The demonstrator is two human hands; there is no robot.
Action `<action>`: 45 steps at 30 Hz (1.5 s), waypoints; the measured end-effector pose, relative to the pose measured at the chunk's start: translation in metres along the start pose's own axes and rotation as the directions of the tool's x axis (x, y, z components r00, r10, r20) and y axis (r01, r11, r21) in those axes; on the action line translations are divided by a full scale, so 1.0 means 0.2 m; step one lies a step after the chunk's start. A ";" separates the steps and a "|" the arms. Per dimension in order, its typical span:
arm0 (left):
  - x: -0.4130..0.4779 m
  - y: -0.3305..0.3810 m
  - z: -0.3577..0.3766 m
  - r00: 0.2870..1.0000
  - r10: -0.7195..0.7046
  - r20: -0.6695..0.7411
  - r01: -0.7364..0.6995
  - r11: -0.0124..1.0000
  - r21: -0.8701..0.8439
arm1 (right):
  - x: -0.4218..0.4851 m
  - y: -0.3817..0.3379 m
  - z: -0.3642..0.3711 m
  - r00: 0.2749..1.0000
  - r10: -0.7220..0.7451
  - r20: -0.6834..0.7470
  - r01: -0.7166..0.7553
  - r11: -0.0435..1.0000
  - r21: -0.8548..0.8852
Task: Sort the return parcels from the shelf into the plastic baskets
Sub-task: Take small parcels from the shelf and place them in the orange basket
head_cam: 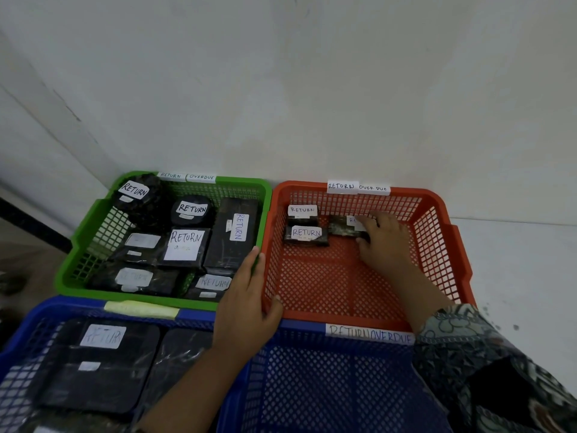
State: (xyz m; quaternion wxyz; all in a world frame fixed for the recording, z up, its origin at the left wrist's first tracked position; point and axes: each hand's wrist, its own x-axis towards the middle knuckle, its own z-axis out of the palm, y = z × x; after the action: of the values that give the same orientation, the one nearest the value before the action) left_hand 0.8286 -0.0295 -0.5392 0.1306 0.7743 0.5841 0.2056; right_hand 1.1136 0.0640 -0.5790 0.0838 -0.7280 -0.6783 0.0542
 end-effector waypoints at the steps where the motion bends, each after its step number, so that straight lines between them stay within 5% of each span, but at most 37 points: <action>1: 0.00 0.00 0.00 1.000 0.000 0.001 0.000 1.000 0.001 | 0.00 -0.04 -0.01 1.000 -0.028 0.006 0.028 1.000 -0.002; 5: 0.00 0.00 0.00 1.000 -0.003 0.005 0.003 1.000 -0.001 | 0.03 -0.20 0.00 0.981 -0.161 0.111 0.166 0.985 -0.042; 9: 0.00 0.00 -0.01 1.000 -0.004 0.009 0.004 1.000 0.004 | 0.04 -0.29 0.03 0.975 -0.113 0.189 0.120 0.992 -0.026; 16: 0.00 0.00 0.00 0.999 -0.022 0.027 0.022 1.000 0.021 | 0.02 -0.24 0.02 0.984 -0.123 0.129 0.116 0.991 0.061; 19: 0.01 -0.01 0.00 0.999 -0.028 0.033 0.028 0.999 0.024 | 0.03 -0.16 -0.01 1.000 -0.006 0.028 0.004 0.998 0.067; 24: 0.00 -0.01 0.00 0.999 -0.029 0.033 0.028 0.999 0.015 | 0.03 -0.07 -0.01 0.984 0.122 0.131 -0.117 0.992 -0.046; 33: 0.00 0.00 0.00 0.999 -0.024 0.036 0.024 1.000 0.018 | 0.06 -0.17 0.05 0.995 0.092 0.046 -0.095 0.993 0.068; 45: 0.00 0.00 -0.01 0.995 -0.026 0.092 0.024 0.999 0.024 | -0.09 -0.17 -0.09 0.993 0.112 -0.029 -0.112 0.994 0.005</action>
State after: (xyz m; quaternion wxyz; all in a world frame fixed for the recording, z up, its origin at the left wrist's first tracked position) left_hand 0.8281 -0.0300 -0.5366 0.1511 0.7770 0.5895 0.1612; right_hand 1.0817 0.0472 -0.5547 0.0916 -0.7654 -0.6350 0.0494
